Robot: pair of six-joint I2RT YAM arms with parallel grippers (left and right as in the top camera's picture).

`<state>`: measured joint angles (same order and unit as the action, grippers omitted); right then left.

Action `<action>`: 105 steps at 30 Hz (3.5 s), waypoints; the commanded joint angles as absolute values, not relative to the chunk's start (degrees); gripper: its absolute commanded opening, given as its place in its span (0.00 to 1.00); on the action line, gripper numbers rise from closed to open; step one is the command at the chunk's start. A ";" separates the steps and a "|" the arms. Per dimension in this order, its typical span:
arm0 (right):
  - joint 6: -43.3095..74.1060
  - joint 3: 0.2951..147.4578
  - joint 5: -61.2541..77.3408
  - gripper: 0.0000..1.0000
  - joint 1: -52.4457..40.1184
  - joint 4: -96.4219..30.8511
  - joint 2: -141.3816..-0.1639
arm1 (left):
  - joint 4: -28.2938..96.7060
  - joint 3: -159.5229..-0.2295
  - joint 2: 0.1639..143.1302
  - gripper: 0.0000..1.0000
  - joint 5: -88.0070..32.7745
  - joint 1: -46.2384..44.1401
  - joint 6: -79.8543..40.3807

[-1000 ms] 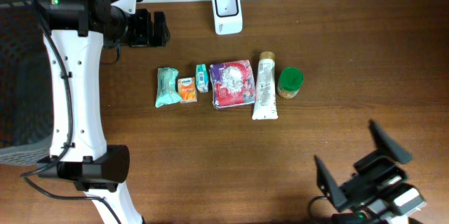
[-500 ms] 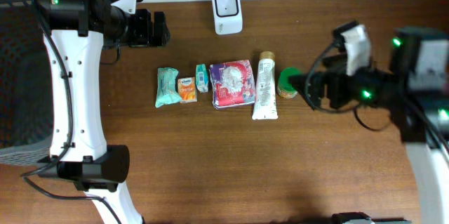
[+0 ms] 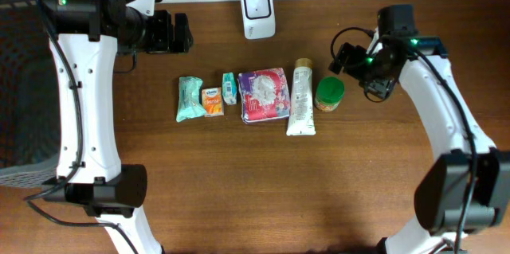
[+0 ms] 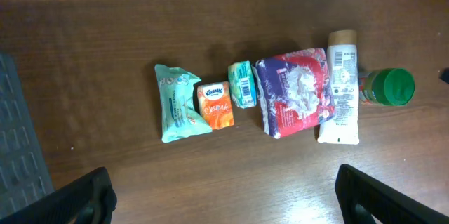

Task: Scan the item barcode
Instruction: 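Reach the right gripper to the green-lidded jar and grasp it, then lift the green-lidded jar with the right gripper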

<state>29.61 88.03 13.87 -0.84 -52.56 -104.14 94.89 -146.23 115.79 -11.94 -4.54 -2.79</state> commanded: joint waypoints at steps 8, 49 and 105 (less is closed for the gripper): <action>47.83 88.88 17.08 0.99 -1.56 -52.73 -109.32 | 94.83 -146.19 116.14 0.99 -11.94 -4.45 -2.96; 14.26 93.89 4.08 0.99 -9.69 -67.37 -115.35 | 94.83 -146.19 116.14 0.99 -11.94 -3.97 -2.96; 29.89 87.13 1.91 0.60 -7.86 -62.15 -115.87 | 94.83 -146.19 116.14 0.99 -11.94 -3.97 -2.96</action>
<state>43.48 86.91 1.56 -7.92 -61.76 -115.46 94.89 -146.23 115.79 -11.94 -4.32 -2.79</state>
